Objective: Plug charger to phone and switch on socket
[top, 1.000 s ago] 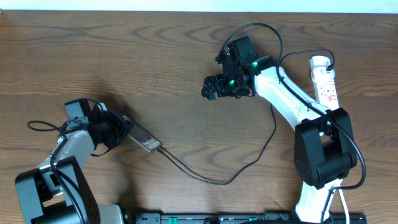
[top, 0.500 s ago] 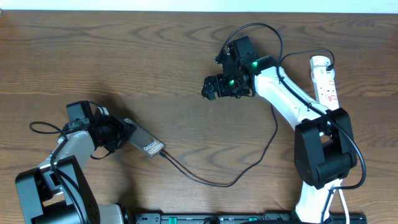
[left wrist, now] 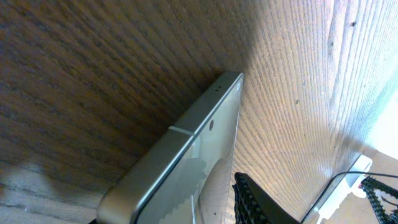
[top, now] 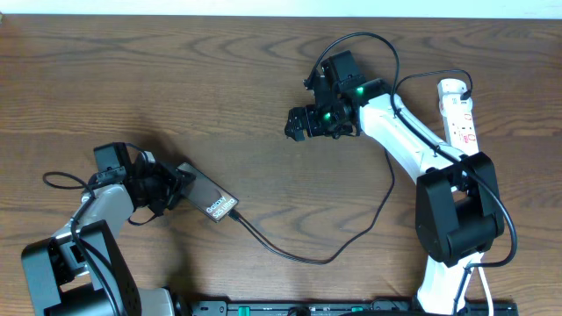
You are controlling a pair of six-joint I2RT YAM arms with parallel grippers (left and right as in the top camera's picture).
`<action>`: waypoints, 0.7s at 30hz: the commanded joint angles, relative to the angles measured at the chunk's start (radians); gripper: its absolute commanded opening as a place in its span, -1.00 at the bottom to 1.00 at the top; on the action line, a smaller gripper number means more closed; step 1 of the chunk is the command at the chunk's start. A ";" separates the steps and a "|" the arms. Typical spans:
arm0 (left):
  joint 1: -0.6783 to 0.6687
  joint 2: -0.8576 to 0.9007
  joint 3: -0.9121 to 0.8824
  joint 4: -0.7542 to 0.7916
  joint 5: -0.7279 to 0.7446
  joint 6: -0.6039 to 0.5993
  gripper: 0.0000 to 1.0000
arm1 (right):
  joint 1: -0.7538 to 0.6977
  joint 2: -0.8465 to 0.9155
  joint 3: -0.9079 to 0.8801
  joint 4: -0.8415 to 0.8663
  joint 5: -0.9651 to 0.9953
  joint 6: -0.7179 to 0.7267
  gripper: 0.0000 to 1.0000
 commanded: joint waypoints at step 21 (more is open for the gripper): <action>-0.003 0.008 -0.003 -0.066 -0.056 0.017 0.15 | 0.005 -0.003 0.021 -0.005 0.002 0.000 0.96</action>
